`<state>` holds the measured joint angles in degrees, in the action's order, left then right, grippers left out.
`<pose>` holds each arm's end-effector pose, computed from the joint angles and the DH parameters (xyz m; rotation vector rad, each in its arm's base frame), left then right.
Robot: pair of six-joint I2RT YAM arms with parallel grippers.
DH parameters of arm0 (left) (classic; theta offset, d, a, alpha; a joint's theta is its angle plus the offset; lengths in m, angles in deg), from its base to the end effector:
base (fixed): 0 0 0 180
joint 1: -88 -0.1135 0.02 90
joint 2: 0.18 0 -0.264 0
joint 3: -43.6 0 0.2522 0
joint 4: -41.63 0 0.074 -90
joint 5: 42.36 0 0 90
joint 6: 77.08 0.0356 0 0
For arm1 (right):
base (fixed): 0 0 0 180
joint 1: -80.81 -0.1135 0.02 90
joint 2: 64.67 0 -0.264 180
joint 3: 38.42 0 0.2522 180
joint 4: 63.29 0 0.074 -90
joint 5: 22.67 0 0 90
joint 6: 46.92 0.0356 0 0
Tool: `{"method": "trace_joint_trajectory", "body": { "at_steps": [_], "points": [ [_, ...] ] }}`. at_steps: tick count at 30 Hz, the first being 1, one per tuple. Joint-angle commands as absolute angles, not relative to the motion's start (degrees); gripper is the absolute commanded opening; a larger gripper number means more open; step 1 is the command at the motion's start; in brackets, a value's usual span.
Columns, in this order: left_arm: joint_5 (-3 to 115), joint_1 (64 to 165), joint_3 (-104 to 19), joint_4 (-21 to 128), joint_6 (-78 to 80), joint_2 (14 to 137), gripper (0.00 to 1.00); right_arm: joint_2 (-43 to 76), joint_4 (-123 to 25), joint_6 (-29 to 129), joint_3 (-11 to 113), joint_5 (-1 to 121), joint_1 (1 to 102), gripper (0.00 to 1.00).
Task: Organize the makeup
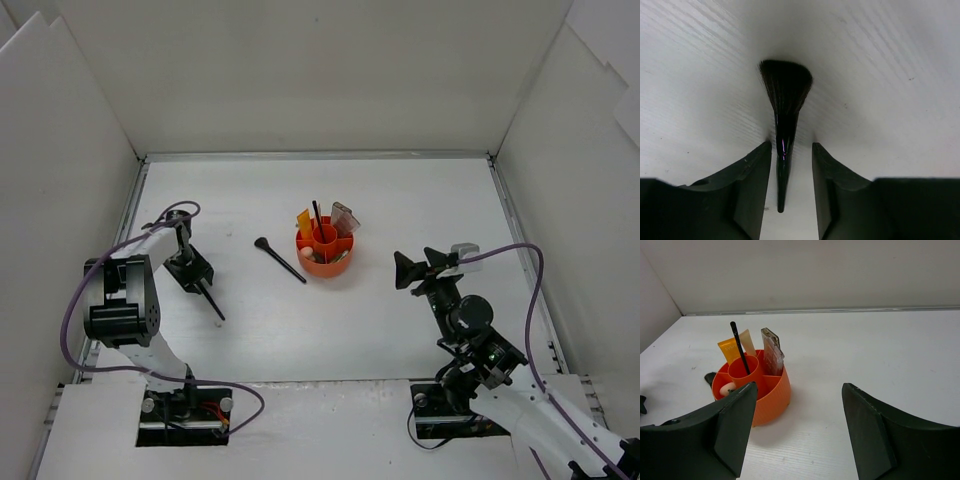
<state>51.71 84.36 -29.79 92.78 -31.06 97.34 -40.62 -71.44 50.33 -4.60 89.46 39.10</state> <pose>0.3121 0.0173 0.1662 -1.1651 2.6734 -0.2272 0.1054 0.0760 0.2968 -0.0495 1.2964 0.4905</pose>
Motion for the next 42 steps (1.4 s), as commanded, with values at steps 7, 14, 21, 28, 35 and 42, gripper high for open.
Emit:
{"method": "trace_joint_trajectory", "body": {
  "at_steps": [7, 14, 21, 28, 35, 42],
  "points": [
    [50.19, 83.70, -32.38, 93.98, -31.64, 99.76, 0.12, -43.75, -73.26, 51.26, -5.41, 93.08, 38.88, 0.66],
    [51.50, 86.23, -33.08, 93.36, -29.36, 93.63, 0.00, -45.69, -72.12, 51.43, -5.67, 93.70, 38.89, 0.66],
    [51.86, 98.36, -36.25, 81.69, -23.38, 74.64, 0.00, -45.51, -70.80, 51.87, -4.89, 94.14, 38.62, 0.66],
    [56.50, 108.64, -41.34, 60.28, -16.18, 70.13, 0.00, -45.51, -66.94, 52.92, -3.30, 93.87, 38.80, 0.66],
    [58.62, 116.82, -44.86, 43.54, -7.04, 78.30, 0.00, -47.18, -63.50, 53.72, -2.33, 95.37, 38.88, 0.65],
    [57.31, 120.87, -43.81, 32.91, -1.76, 84.99, 0.00, -46.66, -63.06, 53.98, -2.33, 96.25, 38.88, 0.65]
  ]
}}
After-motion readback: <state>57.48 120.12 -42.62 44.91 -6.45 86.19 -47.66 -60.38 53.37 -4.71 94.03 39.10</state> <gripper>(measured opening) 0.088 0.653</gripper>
